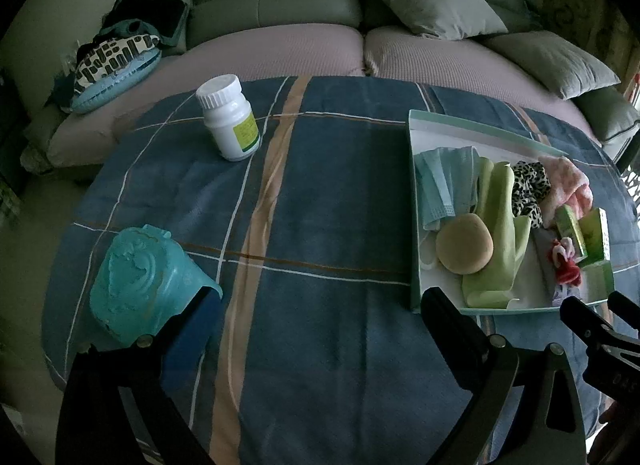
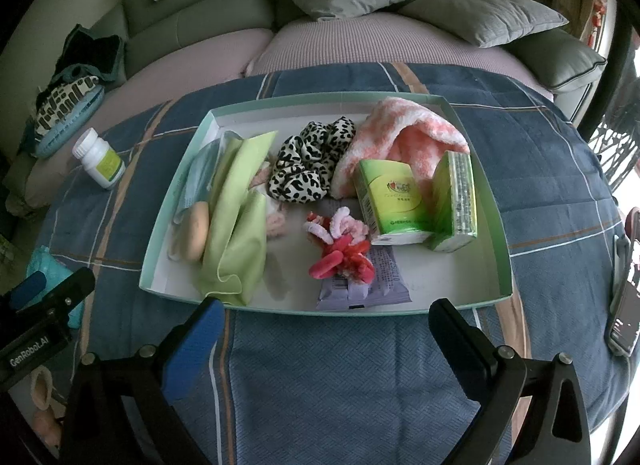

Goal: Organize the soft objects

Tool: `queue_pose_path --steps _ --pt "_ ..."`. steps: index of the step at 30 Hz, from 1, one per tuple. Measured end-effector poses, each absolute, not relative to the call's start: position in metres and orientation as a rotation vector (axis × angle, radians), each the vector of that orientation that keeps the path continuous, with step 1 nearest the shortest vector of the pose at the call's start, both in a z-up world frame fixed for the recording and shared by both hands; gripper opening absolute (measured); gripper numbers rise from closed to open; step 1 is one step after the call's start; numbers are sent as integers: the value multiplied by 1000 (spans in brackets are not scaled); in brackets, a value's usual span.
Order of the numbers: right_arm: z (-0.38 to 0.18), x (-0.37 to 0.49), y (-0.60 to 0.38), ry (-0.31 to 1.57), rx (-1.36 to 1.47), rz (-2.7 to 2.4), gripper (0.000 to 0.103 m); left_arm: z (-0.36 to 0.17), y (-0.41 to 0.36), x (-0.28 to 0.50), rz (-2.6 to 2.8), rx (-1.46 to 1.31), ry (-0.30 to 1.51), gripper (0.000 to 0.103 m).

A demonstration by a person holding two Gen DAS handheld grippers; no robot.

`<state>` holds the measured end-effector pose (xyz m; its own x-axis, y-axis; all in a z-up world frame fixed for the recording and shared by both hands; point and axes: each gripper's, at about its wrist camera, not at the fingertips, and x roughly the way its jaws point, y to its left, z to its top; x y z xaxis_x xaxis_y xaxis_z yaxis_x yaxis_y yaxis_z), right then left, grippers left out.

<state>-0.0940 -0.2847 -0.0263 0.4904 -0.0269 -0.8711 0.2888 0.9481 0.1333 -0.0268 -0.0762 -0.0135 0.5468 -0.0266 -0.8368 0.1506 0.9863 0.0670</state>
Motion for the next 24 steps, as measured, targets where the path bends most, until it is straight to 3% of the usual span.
queue_pose_path --steps 24 --pt "-28 -94 -287 1044 279 -212 103 -15 -74 -24 -81 149 992 100"
